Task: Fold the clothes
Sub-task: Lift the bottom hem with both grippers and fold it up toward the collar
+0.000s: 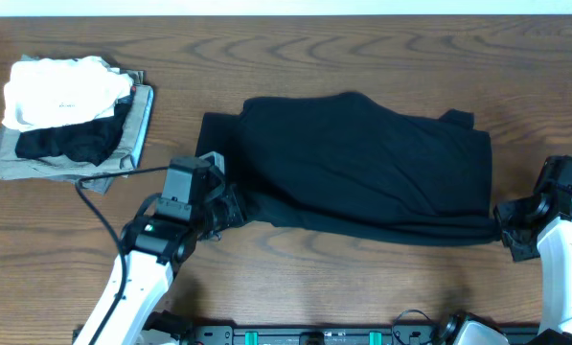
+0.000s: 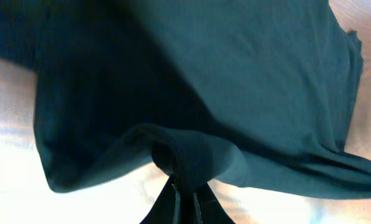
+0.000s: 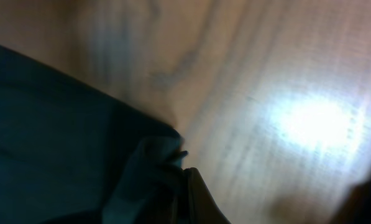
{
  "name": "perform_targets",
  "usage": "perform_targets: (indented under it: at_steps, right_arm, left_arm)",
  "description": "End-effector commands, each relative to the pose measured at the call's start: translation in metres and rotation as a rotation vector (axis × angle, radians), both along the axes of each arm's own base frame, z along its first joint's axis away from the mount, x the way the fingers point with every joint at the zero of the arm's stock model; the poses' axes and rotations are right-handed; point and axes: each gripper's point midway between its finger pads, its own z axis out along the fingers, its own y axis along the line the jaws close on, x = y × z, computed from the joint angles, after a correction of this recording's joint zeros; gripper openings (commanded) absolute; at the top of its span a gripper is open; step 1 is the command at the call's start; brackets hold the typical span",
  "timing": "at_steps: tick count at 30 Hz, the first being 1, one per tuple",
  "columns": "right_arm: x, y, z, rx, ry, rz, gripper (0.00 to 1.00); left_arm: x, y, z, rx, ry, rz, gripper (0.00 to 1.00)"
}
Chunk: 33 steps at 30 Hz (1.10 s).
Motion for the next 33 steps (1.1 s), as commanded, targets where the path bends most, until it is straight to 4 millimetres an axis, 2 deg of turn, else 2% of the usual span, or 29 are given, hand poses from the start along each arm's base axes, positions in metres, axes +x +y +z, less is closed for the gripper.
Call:
perform_targets:
  at_steps: [1,9,15,23,29,30,31,33]
  right_arm:
    - [0.014,-0.003,0.008,0.003,-0.071,-0.016,0.04]
    - [0.038,-0.004,-0.001,0.034,-0.126,-0.002,0.03]
    - [0.057,-0.002,-0.02,0.048,-0.125,0.029,0.01]
    - [0.086,0.009,-0.031,0.037,-0.166,0.102,0.04]
    - [0.09,0.006,-0.035,0.004,-0.157,0.092,0.05]
    - [0.09,0.006,-0.036,0.001,-0.156,0.091,0.05]
    - [0.091,0.005,-0.036,0.001,-0.157,0.092,0.06]
    - [0.093,0.005,-0.036,-0.004,-0.163,0.1,0.25]
  left_arm:
    - [0.017,0.006,0.0,0.066,-0.055,0.003,0.06]
    - [0.046,0.027,-0.004,0.208,-0.151,0.067,0.06]
    - [0.066,0.025,-0.004,0.234,-0.223,0.053,0.06]
    - [0.085,0.035,-0.016,0.31,-0.247,0.09,0.06]
    - [0.097,0.032,-0.024,0.338,-0.281,0.047,0.07]
    - [0.099,0.031,-0.024,0.34,-0.286,0.043,0.16]
    - [0.1,0.031,-0.026,0.34,-0.287,0.043,0.31]
    - [0.101,0.031,-0.027,0.34,-0.287,0.043,0.66]
